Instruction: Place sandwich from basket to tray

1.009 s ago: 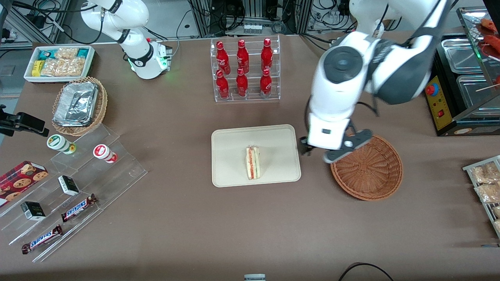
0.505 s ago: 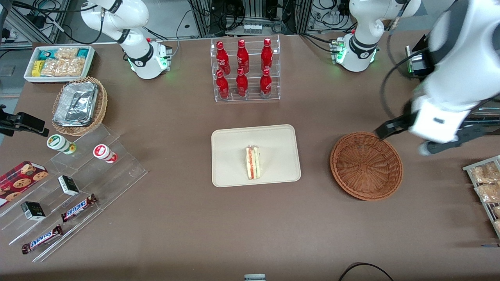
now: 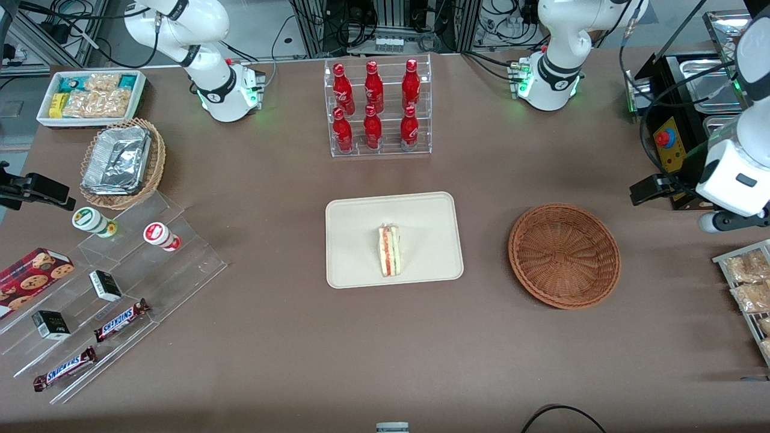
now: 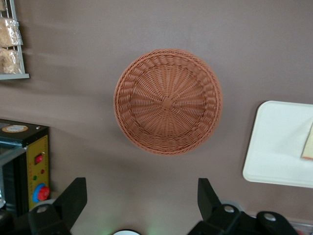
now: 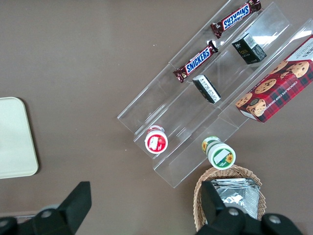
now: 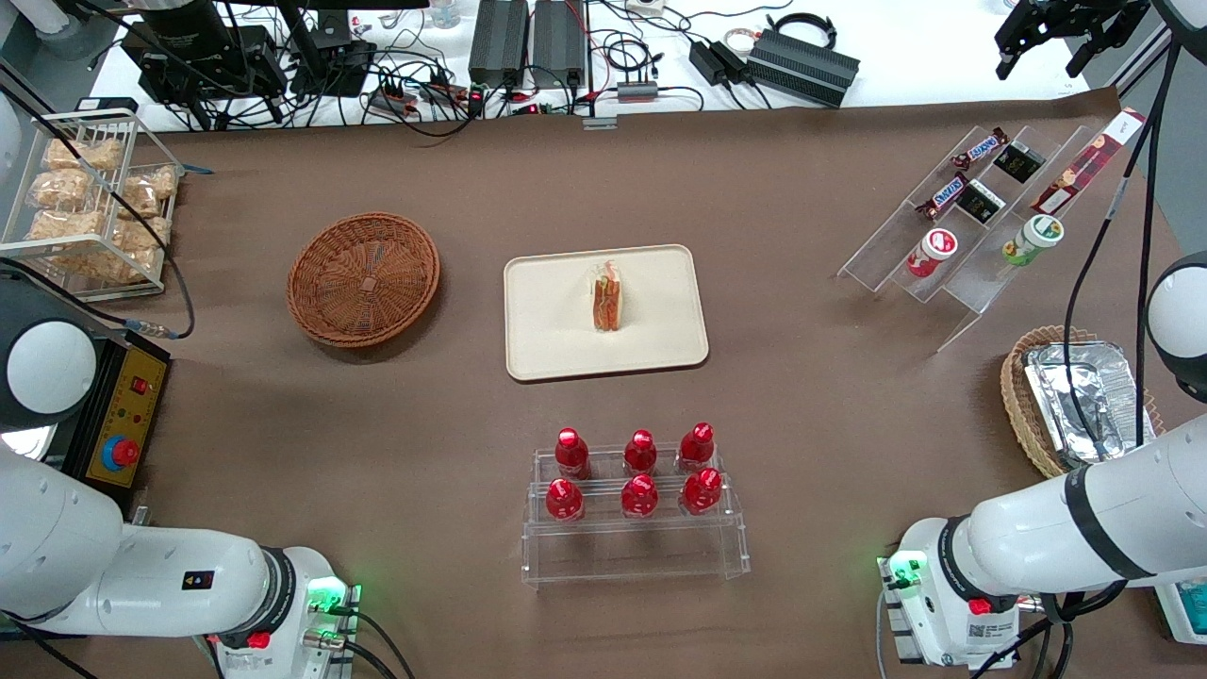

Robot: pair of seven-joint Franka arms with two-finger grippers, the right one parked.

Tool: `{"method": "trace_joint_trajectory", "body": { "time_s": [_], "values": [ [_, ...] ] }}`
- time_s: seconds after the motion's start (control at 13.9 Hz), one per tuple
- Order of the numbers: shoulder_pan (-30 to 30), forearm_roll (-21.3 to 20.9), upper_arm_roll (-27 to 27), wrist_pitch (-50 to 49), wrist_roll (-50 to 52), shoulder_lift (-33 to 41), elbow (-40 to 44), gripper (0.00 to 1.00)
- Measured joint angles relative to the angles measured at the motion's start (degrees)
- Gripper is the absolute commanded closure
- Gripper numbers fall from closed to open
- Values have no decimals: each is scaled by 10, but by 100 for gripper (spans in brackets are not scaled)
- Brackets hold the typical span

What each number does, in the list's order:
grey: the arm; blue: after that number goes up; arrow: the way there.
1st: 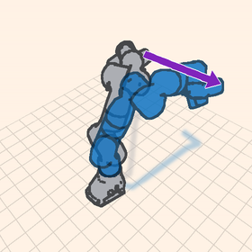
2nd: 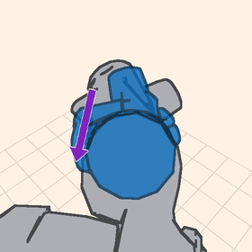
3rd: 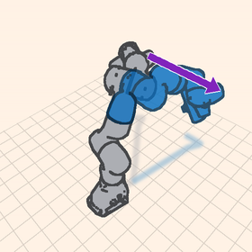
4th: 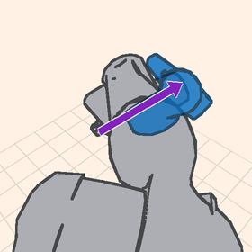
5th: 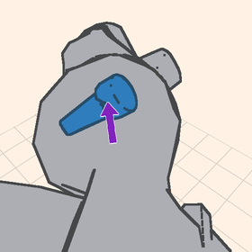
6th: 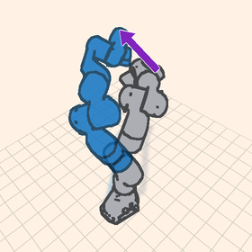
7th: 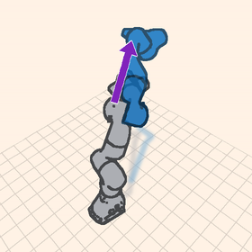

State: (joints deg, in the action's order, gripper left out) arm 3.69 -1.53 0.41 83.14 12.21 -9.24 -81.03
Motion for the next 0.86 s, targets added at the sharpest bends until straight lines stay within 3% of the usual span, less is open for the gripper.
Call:
{"method": "trace_joint_trajectory", "body": {
  "time_s": [0.36, 0.86],
  "values": [
    [-5, 9, -24, 0, -45, 24, -16, 0],
    [-19, 9, -25, 49, -53, 112, -112, 0]
  ]
}}
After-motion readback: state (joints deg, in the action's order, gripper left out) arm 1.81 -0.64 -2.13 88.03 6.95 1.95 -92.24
